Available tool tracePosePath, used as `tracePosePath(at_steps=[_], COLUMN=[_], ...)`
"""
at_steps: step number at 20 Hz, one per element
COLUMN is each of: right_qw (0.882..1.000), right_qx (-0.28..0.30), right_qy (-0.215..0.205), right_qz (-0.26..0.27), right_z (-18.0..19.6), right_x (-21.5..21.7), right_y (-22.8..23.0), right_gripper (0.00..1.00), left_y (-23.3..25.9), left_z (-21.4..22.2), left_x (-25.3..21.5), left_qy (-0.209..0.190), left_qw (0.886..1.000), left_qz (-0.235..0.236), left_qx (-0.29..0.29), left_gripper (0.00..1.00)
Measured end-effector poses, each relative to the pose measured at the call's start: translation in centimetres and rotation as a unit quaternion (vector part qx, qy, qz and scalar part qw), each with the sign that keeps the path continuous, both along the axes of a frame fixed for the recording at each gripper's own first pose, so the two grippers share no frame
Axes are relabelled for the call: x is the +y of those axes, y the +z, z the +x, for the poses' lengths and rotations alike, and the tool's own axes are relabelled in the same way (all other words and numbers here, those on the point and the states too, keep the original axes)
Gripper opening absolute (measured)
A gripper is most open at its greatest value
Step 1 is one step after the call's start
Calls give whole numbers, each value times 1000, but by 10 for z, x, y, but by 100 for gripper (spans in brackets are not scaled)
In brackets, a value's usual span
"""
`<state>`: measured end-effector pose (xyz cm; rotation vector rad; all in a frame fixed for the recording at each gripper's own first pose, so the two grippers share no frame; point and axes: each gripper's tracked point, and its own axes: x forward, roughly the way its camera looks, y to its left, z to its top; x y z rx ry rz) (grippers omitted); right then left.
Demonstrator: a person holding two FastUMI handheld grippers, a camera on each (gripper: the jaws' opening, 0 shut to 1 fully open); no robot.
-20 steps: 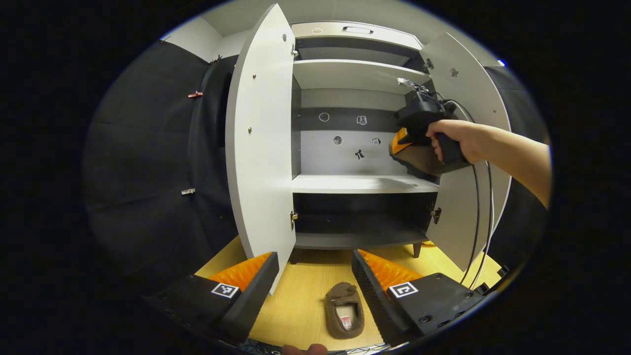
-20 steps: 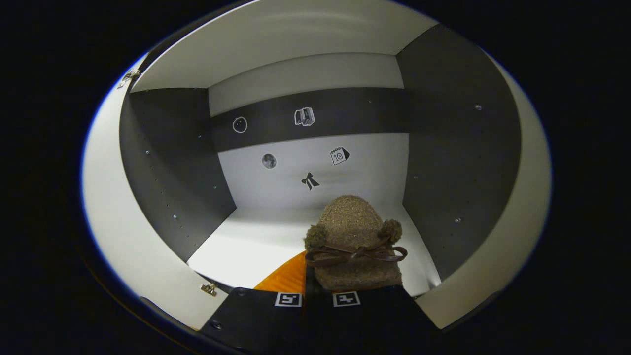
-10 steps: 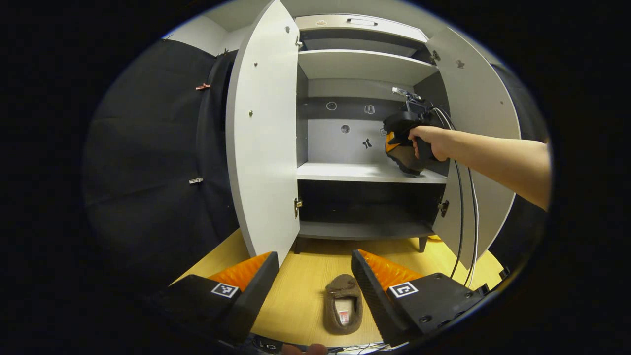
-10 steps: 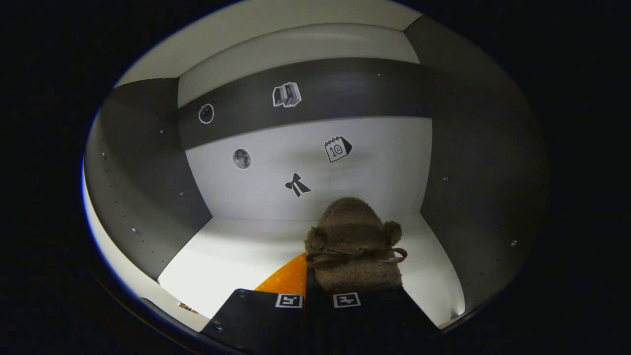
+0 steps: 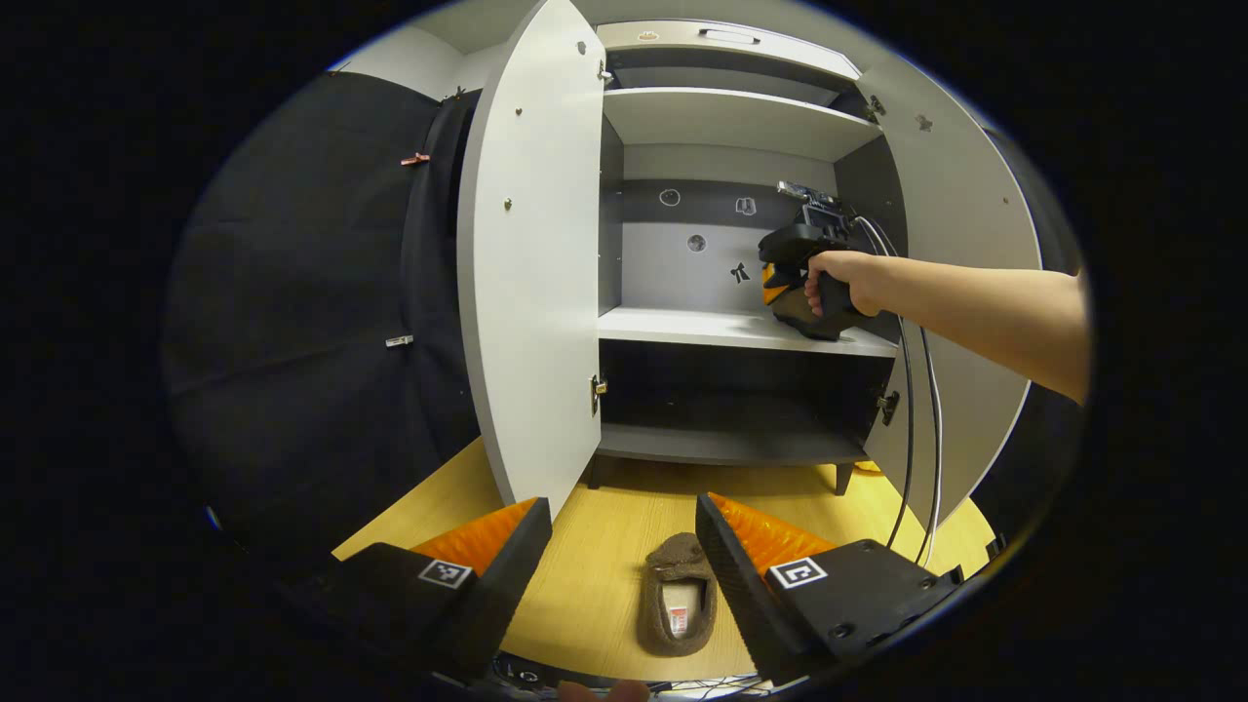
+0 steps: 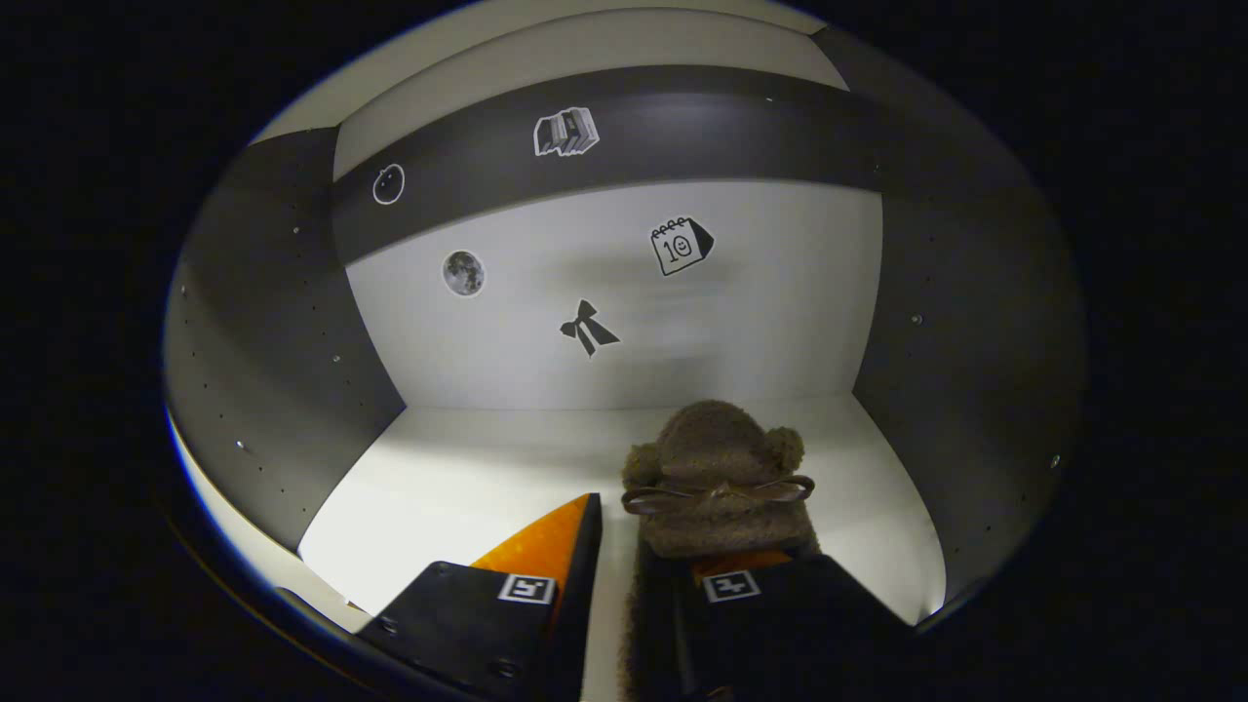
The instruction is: Grab one shoe with the right hand and put it into the shoe cabinet, grab the other shoe with the left hand and put it into the shoe cabinet; then close the right door with the right hand and the left door with the left hand.
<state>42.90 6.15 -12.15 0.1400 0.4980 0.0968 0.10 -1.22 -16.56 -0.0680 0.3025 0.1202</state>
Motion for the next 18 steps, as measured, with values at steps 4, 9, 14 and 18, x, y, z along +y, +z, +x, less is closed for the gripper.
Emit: tracePosePath(at_steps=[4, 9, 14, 18], right_qw=[1000, 1000, 999, 994], right_qx=[5, 2, -42, -105], right_qy=[11, 17, 23, 19], right_qz=[27, 9, -11, -9], right_z=[-17, -50, -87, -128], right_x=[10, 7, 2, 2], right_y=[13, 20, 44, 80], right_gripper=[86, 99, 99, 99], left_y=[0, -4, -5, -8], left_z=[4, 5, 12, 21], left_x=[2, 6, 7, 5], left_qy=[-4, -12, -21, -38], left_qw=[1000, 1000, 1000, 999], left_qz=[5, 12, 7, 8], left_qx=[2, 9, 10, 12], left_gripper=[95, 95, 95, 95])
